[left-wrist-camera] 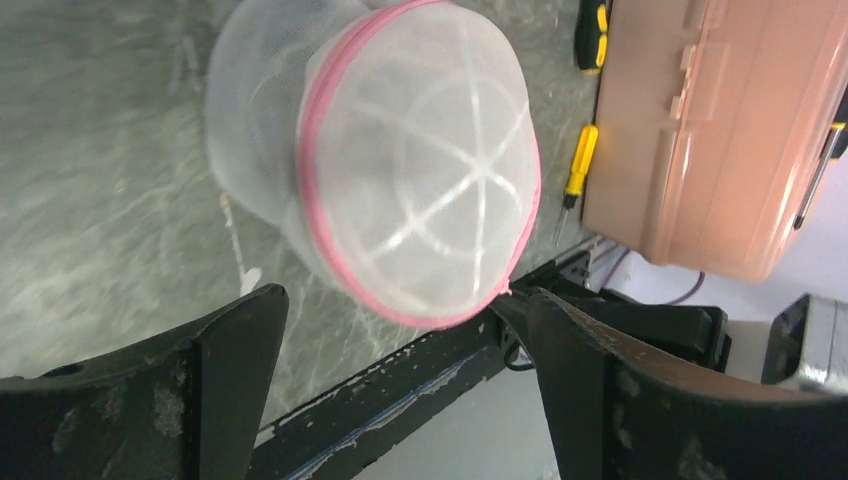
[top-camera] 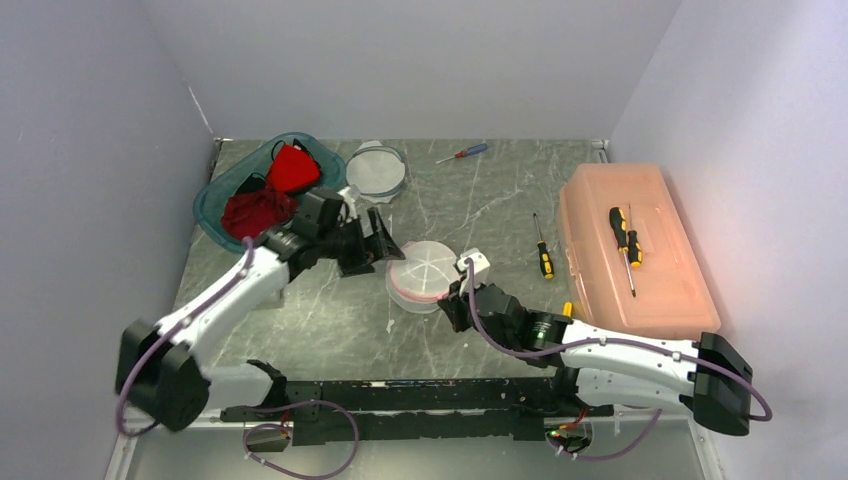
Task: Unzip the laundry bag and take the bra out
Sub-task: Unzip the laundry bag at the center of the board.
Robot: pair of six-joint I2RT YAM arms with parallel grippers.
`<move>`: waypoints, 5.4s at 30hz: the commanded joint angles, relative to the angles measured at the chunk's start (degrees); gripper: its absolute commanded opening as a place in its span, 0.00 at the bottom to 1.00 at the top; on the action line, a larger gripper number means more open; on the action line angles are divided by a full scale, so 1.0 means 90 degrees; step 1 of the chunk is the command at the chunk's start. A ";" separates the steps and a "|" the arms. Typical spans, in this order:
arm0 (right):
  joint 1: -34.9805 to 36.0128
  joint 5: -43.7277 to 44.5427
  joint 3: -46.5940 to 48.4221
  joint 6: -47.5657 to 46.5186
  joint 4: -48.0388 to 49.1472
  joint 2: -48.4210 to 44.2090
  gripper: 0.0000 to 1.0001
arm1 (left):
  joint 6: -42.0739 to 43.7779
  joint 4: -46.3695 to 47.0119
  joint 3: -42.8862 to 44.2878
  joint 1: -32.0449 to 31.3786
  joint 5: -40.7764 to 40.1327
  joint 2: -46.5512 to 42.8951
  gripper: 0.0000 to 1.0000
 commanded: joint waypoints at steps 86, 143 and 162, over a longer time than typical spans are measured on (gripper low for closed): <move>-0.0664 -0.0694 0.0027 -0.0131 -0.0582 -0.1789 0.00 | -0.1023 0.2424 -0.0743 -0.0337 0.0554 -0.0199 0.03; -0.0439 -0.1363 0.0693 -0.0198 -0.0394 -0.0081 0.00 | -0.2454 0.1782 -0.0346 -0.1497 -0.1417 0.0585 0.59; -0.0447 -0.0745 0.0849 0.0233 -0.1888 -0.0620 0.00 | -0.2462 0.1325 -0.0382 -0.1412 -0.2295 0.0298 0.03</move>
